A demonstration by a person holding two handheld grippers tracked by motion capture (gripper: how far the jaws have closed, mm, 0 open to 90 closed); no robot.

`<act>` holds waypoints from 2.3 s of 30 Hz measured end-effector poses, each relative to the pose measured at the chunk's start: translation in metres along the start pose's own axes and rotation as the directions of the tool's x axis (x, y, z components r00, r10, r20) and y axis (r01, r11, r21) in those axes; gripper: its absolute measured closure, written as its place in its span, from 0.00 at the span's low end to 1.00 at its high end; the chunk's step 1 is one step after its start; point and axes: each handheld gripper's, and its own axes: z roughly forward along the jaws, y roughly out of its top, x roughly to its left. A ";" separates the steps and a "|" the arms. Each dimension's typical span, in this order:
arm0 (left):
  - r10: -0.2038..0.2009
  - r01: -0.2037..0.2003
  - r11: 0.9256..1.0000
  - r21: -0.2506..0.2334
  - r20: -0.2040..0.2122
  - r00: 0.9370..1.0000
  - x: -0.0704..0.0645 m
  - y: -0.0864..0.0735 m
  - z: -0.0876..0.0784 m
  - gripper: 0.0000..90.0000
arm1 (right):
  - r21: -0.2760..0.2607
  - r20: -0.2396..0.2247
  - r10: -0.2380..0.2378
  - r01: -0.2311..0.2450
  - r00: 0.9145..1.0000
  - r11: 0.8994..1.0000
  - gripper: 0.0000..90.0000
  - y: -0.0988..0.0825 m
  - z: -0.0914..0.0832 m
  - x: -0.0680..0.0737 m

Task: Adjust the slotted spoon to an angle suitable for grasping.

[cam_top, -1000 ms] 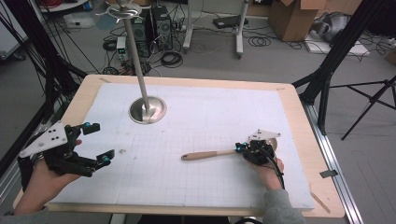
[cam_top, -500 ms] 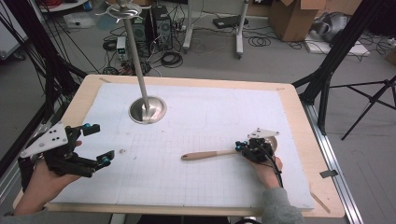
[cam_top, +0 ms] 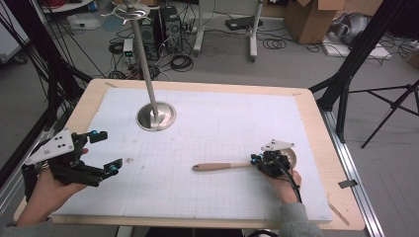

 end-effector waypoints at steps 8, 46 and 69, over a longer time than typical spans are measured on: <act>0.005 -0.005 1.000 0.001 0.028 1.000 -0.002 0.003 0.013 0.02 | 0.025 0.003 0.029 -0.029 1.000 0.999 0.99 -0.014 -0.019 0.011; 0.009 -0.010 1.000 0.004 0.035 0.999 -0.001 0.004 0.015 0.02 | -0.012 -0.311 -0.236 0.245 0.921 0.969 0.99 0.005 0.001 0.097; 0.003 -0.003 1.000 0.011 -0.020 1.000 -0.001 -0.002 -0.008 0.02 | -0.023 -0.247 -0.179 0.179 0.952 0.984 0.99 0.027 0.036 0.085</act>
